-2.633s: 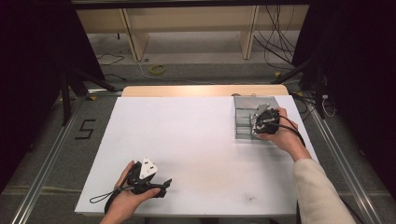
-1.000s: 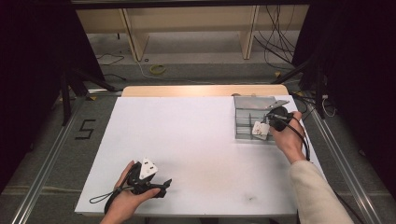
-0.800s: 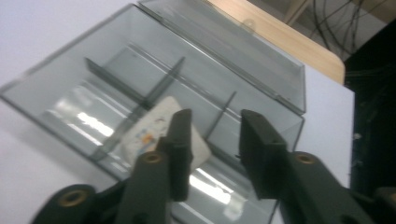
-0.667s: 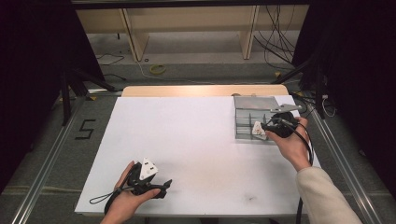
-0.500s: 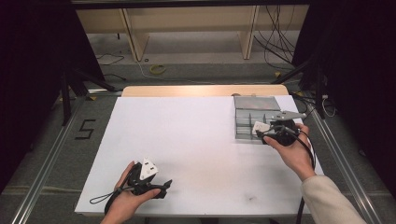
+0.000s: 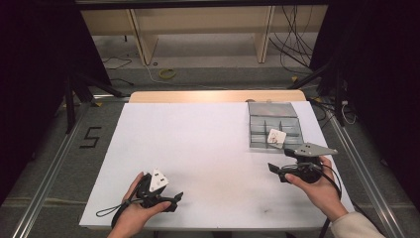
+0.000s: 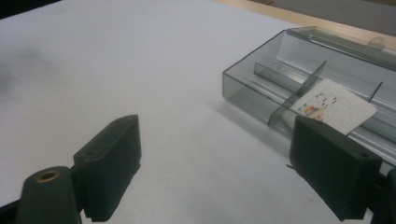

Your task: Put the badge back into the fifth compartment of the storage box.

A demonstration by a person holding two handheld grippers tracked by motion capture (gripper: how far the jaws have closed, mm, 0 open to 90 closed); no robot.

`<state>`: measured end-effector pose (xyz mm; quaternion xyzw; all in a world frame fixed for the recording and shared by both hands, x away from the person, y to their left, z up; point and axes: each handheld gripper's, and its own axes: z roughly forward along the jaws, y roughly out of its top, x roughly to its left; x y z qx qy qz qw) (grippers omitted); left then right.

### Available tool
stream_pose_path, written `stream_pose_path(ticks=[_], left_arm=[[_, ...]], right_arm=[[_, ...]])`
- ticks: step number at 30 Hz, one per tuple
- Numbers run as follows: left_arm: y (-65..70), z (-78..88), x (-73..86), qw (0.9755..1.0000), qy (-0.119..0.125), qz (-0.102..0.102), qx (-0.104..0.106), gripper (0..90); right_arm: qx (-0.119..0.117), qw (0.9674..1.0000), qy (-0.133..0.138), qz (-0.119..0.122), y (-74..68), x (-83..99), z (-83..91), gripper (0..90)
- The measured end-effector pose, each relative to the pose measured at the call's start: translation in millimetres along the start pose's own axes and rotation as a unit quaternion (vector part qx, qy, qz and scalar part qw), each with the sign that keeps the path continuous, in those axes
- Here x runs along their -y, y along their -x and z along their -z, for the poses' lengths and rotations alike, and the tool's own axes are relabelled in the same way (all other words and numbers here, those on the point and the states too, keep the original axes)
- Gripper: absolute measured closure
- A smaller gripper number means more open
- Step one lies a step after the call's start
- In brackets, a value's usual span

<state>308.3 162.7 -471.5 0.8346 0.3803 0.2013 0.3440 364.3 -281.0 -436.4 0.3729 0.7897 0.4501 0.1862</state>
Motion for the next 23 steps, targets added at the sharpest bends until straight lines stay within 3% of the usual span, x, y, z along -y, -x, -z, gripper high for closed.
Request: stream_pose_path(ticks=[9, 23], left_arm=[[0.9, -0.6, 0.1, 1.0000, -0.001, -0.004, 0.002, 15.5], [1.2, 0.0, -1.1, 1.0000, -0.002, -0.007, 0.002, 15.5]], right_arm=[[-0.026, 0.9995, -0.004, 0.019, -17.0, 20.2, 9.4, 17.4], [-0.041, 0.9989, -0.001, 0.022, -27.8, 20.4, 6.5, 16.6]])
